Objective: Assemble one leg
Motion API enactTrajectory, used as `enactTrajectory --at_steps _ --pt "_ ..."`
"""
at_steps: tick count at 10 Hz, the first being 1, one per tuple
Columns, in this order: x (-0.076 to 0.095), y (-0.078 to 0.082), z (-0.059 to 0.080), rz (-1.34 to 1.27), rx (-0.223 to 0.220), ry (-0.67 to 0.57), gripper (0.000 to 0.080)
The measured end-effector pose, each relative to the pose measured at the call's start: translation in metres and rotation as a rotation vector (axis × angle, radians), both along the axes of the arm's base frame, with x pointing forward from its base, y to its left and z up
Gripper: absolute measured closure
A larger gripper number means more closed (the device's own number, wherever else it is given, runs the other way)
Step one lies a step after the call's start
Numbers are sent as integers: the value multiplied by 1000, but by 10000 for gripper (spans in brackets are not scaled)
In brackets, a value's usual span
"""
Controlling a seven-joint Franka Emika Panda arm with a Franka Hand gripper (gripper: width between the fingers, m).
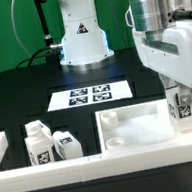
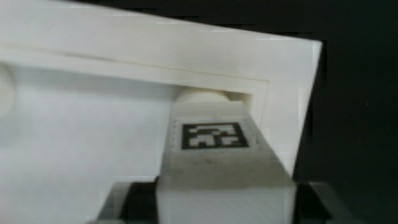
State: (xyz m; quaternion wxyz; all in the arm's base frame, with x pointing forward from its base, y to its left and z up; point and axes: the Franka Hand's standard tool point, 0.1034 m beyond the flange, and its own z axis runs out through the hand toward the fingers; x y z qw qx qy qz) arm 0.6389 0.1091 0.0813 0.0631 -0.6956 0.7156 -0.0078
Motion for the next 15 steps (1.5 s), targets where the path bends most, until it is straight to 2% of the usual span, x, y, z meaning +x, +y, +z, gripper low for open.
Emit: enactTrajectory --at_steps 1,3,4,5,6,7,8,9,11,12,13,15 --pt "-1 1 0 -111 22 -5 514" --pt "-1 1 0 -54 17 -9 514" --pt "-1 2 1 65 -11 -14 514" --pt "1 5 1 302 -62 -27 435" --pt "3 7 2 512 -87 -43 252" --pt "3 10 1 694 -102 -55 252" --pt "3 9 1 700 -103 -55 182" --pt "3 8 1 798 -116 -60 156" --pt "3 8 1 960 -144 -59 151" --pt "4 13 1 1191 -193 -47 151" --pt "5 14 1 1290 -202 -52 151" --pt "5 12 0 1255 -200 -51 155"
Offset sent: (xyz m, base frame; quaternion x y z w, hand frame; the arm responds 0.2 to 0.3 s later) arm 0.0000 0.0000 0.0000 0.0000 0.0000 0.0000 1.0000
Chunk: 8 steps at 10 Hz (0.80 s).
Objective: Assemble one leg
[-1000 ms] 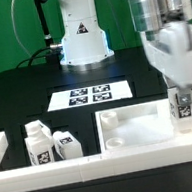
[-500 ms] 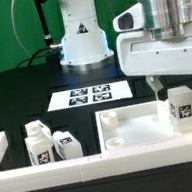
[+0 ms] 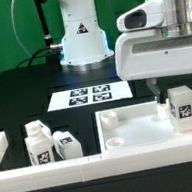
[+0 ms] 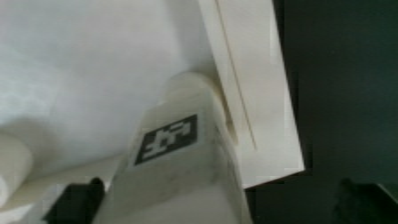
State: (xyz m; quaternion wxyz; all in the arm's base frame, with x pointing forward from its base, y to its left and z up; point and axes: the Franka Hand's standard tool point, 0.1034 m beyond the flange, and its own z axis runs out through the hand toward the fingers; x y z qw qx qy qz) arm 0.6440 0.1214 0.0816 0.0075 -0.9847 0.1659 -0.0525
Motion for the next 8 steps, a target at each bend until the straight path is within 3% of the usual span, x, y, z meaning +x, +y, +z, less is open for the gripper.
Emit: enactTrajectory --at_steps 1,2,3,7,8 --pt "0 0 0 -1 0 0 313" --pt "0 0 0 -42 5 0 313" --pt "-1 -3 -1 -120 10 3 495" --pt "-1 -12 -3 -581 57 1 508" --pt "-1 -13 -4 -752 95 12 508"
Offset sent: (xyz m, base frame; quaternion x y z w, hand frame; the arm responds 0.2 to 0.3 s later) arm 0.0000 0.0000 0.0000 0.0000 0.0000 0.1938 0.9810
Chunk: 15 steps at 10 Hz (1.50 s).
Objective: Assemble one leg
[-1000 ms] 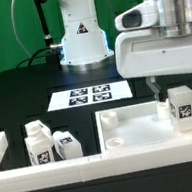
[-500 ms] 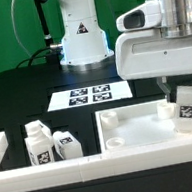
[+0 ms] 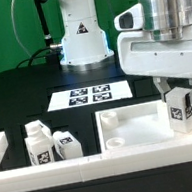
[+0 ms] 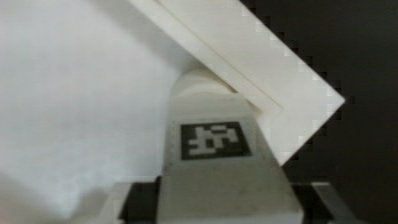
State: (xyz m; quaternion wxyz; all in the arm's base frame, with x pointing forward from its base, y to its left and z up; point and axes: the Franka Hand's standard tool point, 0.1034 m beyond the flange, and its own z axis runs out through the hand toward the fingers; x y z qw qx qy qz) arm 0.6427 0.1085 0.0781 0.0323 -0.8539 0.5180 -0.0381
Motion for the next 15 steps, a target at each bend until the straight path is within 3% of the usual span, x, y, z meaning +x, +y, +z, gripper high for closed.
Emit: enactTrajectory --at_steps 2,3,6,7,8,9,10,13,15 --pt "-2 2 -2 -334 115 18 508" --pt "-3 3 -2 -406 142 22 508" --pt "-3 3 -2 -373 134 21 508" --pt "-3 5 -1 -228 108 14 328" --pt "-1 4 0 -2 78 -3 212" --pt "-3 7 -3 191 51 -7 212" --pt "-4 10 -4 289 38 -5 161" --pt "-3 4 -4 463 4 -12 151" --pt "0 0 -1 821 -62 -13 151"
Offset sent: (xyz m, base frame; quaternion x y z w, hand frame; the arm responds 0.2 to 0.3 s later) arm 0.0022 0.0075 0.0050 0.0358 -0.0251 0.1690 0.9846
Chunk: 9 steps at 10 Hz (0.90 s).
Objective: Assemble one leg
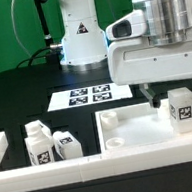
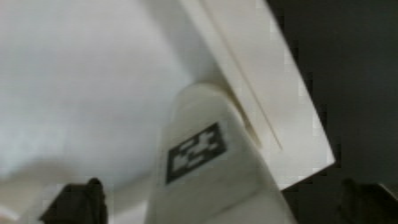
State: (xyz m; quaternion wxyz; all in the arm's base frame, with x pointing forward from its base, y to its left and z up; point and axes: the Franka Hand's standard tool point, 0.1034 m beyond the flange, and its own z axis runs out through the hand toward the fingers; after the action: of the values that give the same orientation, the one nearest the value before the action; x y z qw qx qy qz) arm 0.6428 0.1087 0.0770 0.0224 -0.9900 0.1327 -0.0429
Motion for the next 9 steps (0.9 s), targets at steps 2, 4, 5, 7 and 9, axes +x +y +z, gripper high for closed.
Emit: enactTrajectory --at_steps 2,4,5,7,9 --pt "0 0 1 11 -5 3 176" --pt "1 0 0 -21 0 4 360" --pt "0 0 0 -103 7 7 360" --pt "0 0 0 -257 21 12 515" --pt "-1 1 0 -562 34 20 515"
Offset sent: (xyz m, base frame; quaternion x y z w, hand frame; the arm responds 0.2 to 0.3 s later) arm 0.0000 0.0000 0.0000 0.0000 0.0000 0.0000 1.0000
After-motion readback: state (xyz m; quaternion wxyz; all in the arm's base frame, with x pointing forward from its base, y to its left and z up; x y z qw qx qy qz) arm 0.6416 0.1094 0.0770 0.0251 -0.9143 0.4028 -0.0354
